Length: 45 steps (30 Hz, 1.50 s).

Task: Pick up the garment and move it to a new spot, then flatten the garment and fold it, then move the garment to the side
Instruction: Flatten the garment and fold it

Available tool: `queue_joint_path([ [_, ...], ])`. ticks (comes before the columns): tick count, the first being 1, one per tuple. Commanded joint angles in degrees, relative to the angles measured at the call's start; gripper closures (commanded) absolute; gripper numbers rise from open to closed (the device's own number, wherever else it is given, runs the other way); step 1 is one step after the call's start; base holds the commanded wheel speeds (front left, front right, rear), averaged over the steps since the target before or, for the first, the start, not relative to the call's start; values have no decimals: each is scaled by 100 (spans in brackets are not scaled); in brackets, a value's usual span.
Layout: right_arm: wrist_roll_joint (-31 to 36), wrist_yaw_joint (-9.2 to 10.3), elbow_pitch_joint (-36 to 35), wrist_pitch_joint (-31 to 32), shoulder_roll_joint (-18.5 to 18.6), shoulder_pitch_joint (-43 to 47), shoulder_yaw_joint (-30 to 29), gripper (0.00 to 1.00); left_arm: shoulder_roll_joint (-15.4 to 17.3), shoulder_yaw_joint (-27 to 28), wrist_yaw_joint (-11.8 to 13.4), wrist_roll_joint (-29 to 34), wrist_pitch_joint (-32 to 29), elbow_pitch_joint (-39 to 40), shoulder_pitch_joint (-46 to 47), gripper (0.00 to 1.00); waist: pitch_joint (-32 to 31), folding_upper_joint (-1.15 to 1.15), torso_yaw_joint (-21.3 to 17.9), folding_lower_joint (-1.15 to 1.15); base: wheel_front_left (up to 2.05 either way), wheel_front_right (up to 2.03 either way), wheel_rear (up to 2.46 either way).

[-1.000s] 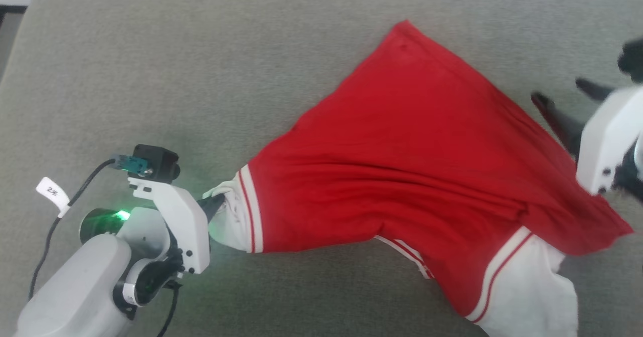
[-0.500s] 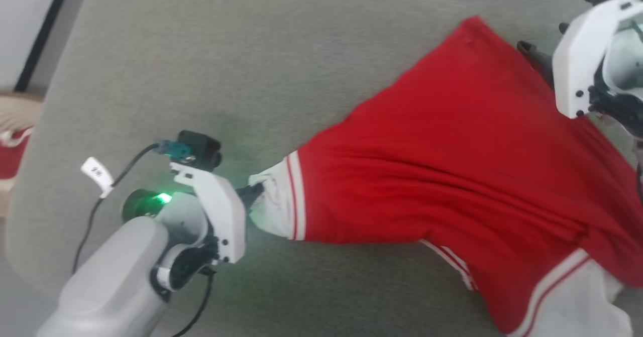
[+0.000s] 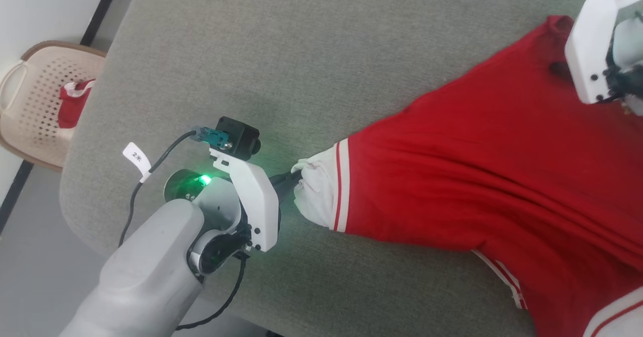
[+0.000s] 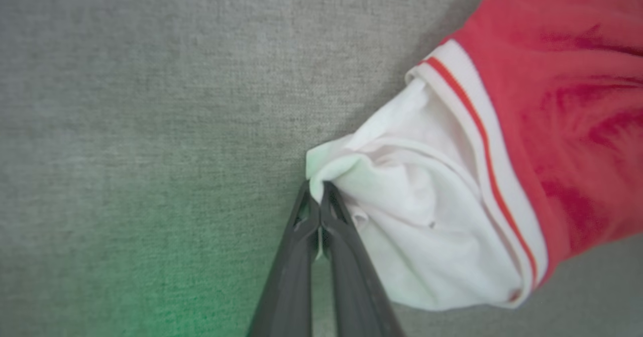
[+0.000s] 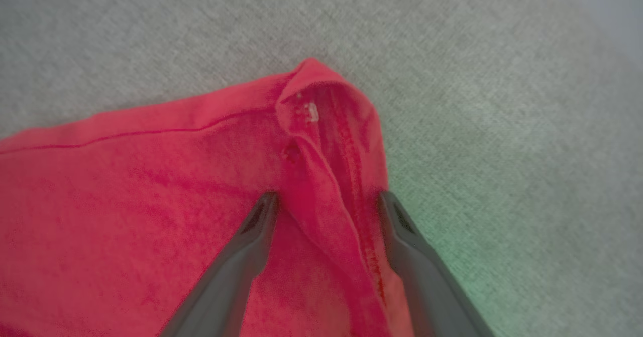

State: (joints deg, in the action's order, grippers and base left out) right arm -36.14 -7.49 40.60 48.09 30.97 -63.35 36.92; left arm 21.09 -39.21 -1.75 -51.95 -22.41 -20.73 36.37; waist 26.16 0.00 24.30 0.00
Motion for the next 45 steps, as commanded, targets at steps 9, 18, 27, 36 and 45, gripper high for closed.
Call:
queue_joint_path([
  [9,-597,5,311,158,218,-47,768,100,109,58,-152,-40,32,-568,228,100,-90,0,-175,0,0,0,0],
  [18,-963,1,-157,-620,308,-485,918,100,612,300,-77,66,-263,-399,903,100,-438,0,-692,0,0,0,0],
  [27,-1102,0,-704,-1285,538,-675,850,100,1357,637,261,323,-867,-173,2153,100,-983,0,-1359,0,0,0,0],
  [36,-990,1,-1258,-1380,648,-828,467,100,1737,813,290,475,-1328,-379,3186,100,-1326,0,-1891,0,0,0,0],
  [45,-467,4,-1099,-1720,390,-1078,-242,100,1500,849,186,787,-876,-1075,4264,100,-1011,0,-2157,0,0,0,0],
])
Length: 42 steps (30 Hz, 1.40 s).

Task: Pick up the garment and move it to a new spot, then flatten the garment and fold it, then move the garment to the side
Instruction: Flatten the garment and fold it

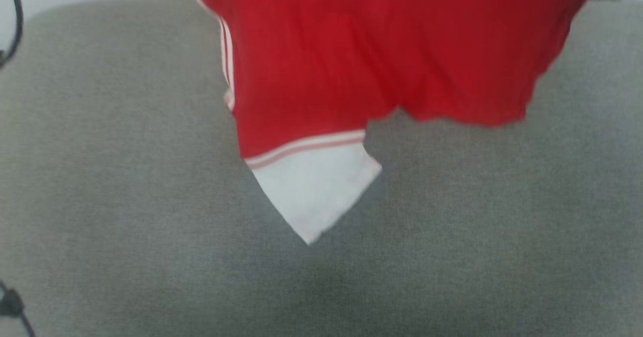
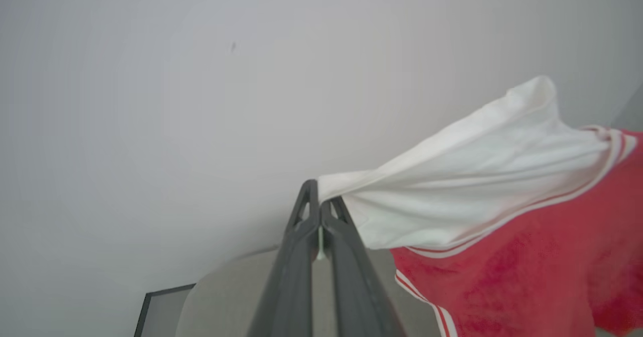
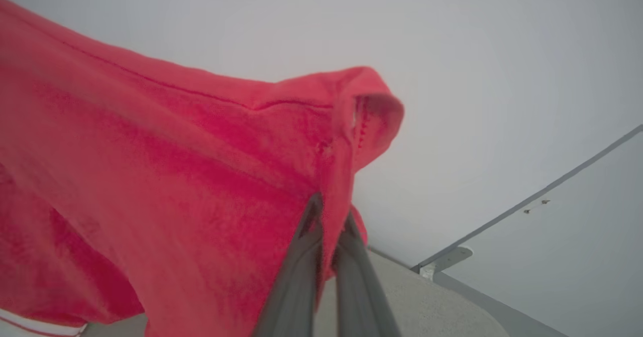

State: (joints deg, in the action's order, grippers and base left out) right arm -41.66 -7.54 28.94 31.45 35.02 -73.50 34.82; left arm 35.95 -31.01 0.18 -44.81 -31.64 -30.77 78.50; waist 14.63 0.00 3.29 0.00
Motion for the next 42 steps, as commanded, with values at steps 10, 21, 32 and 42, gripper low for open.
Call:
queue_joint_path([
  [10,1734,10,1528,-2009,-946,-1284,-1101,100,-424,84,10,1000,2267,-1139,1960,100,1280,0,-130,0,0,0,0],
  [21,3170,9,2776,-3513,-1675,-1659,-1635,100,-925,36,-276,1318,4311,-2491,2541,100,1507,0,82,0,0,0,0],
  [32,1996,8,2729,-2956,-1544,-78,-600,100,-1269,-728,-763,369,3049,-2633,565,100,816,0,365,0,0,0,0],
  [42,806,7,1624,-2866,-725,1824,-336,100,-724,-1217,-724,-814,1639,-1278,-1665,100,214,0,496,0,0,0,0],
])
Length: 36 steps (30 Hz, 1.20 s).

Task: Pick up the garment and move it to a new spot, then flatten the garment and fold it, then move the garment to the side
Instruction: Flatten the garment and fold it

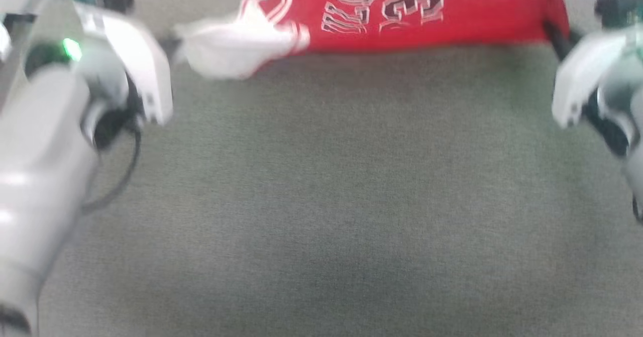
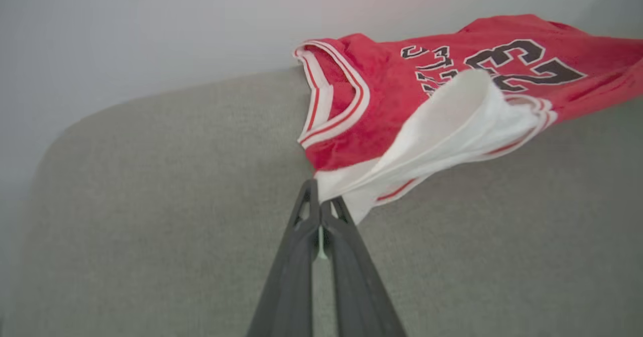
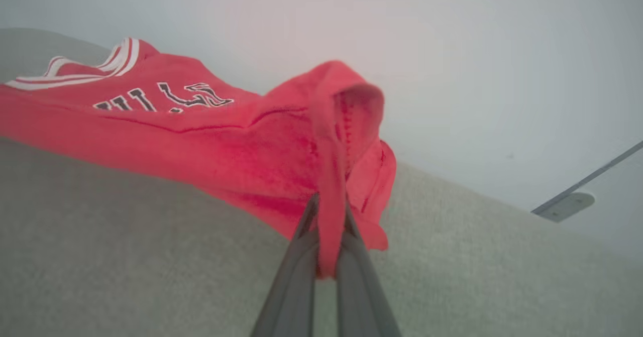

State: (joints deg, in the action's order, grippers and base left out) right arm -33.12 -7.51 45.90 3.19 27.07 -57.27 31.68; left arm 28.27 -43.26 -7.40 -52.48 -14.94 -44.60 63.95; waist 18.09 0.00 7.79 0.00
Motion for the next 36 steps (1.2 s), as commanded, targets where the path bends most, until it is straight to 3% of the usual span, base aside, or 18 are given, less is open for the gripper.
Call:
queue_joint_path([
  [1,-108,4,-161,-98,140,384,-67,100,91,18,83,-128,-64,247,-415,100,-170,0,54,0,0,0,0],
  [5,-149,4,-430,-338,272,1207,-342,100,329,86,396,-345,16,899,-1254,100,-332,0,64,0,0,0,0],
  [6,-55,5,-593,-458,302,1586,-461,100,454,83,597,-332,80,1263,-1670,100,-383,0,62,0,0,0,0],
  [10,167,5,-955,-600,274,2282,-850,100,707,142,981,-526,137,2042,-2465,100,-451,0,27,0,0,0,0],
  [12,256,6,-1062,-636,260,2460,-949,100,771,151,1086,-584,105,2249,-2671,100,-463,0,19,0,0,0,0],
  [26,755,3,-3048,183,35,5199,-2114,100,1689,24,2586,-1284,-613,4789,-4932,100,-438,0,66,0,0,0,0],
  [32,706,3,-3681,516,-6,6209,-2334,100,1873,-112,3019,-1502,-833,5343,-5585,100,-365,0,33,0,0,0,0],
  [36,652,2,-4022,697,31,6645,-2328,100,1933,-166,3173,-1596,-914,5582,-5782,100,-327,0,2,0,0,0,0],
])
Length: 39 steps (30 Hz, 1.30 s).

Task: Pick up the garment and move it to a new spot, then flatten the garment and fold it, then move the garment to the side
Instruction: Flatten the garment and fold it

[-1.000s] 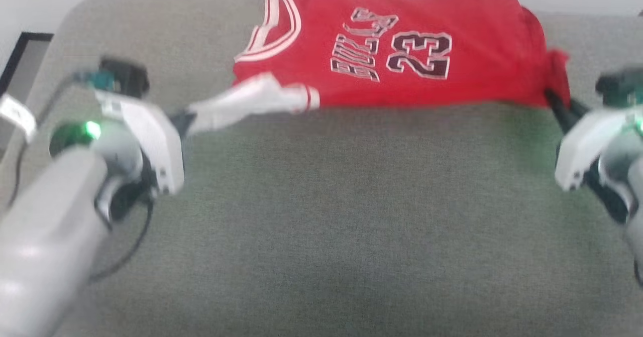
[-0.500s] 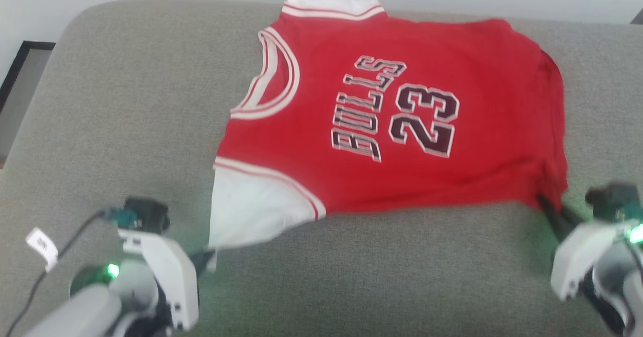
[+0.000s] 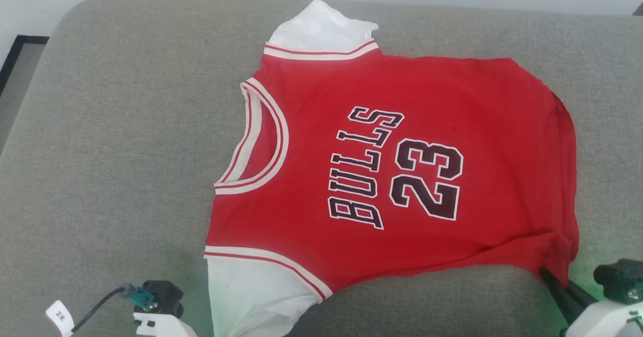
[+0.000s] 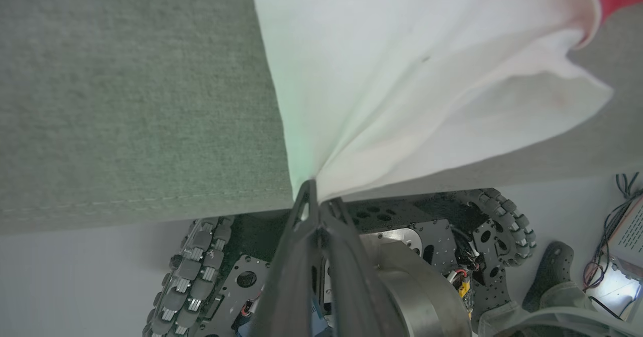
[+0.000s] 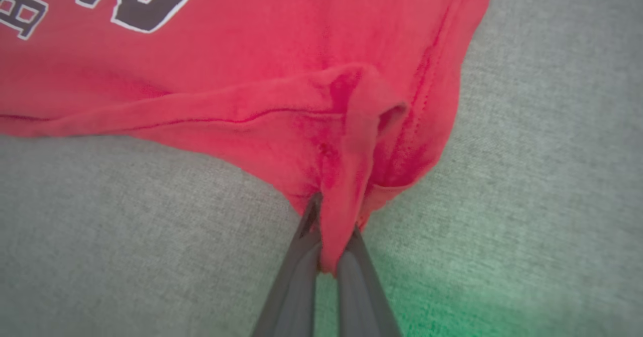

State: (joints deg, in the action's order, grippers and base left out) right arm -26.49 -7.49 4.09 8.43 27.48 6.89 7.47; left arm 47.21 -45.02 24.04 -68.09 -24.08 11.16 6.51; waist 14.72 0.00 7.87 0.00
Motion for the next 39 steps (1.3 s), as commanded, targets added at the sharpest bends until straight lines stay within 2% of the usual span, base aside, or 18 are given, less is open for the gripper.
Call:
queue_joint_path([
  [1,-13,-1,85,172,-4,289,68,100,71,30,57,-33,4,53,-46,100,20,0,-10,0,0,0,0],
  [6,-8,-1,-279,161,-66,283,-126,100,361,250,198,149,61,298,195,100,78,0,-46,0,0,0,0],
  [11,46,-1,-636,238,-134,-137,-256,100,701,561,190,464,141,528,748,100,115,0,-104,0,0,0,0],
  [14,106,-1,-738,376,-149,-462,-228,100,823,680,76,705,92,546,1184,100,133,0,-166,0,0,0,0],
  [18,206,-1,-668,534,-177,-1032,-220,100,733,724,-200,921,25,327,1836,100,192,0,-228,0,0,0,0],
  [19,206,-1,-668,534,-177,-1032,-220,100,733,724,-200,921,25,327,1836,100,192,0,-228,0,0,0,0],
  [23,310,-1,-396,665,-182,-1641,-142,100,451,646,-575,1173,35,-167,2524,100,259,0,-259,0,0,0,0],
  [24,352,-1,-155,701,-173,-1911,-119,100,224,557,-769,1328,15,-542,2890,100,293,0,-246,0,0,0,0],
  [27,418,-1,226,755,-190,-2247,-66,100,-184,384,-1117,1442,-3,-1206,3382,100,347,0,-219,0,0,0,0],
  [33,575,0,925,897,-323,-2716,10,100,-972,87,-1767,1435,-16,-2686,4050,100,454,0,-228,0,0,0,0],
  [34,543,-1,1106,935,-386,-2803,100,100,-1166,31,-1939,1388,-25,-3188,4172,100,477,0,-249,0,0,0,0],
  [39,516,-1,1425,936,-512,-3033,302,100,-1538,-13,-2363,1211,-81,-4206,4398,100,490,0,-320,0,0,0,0],
])
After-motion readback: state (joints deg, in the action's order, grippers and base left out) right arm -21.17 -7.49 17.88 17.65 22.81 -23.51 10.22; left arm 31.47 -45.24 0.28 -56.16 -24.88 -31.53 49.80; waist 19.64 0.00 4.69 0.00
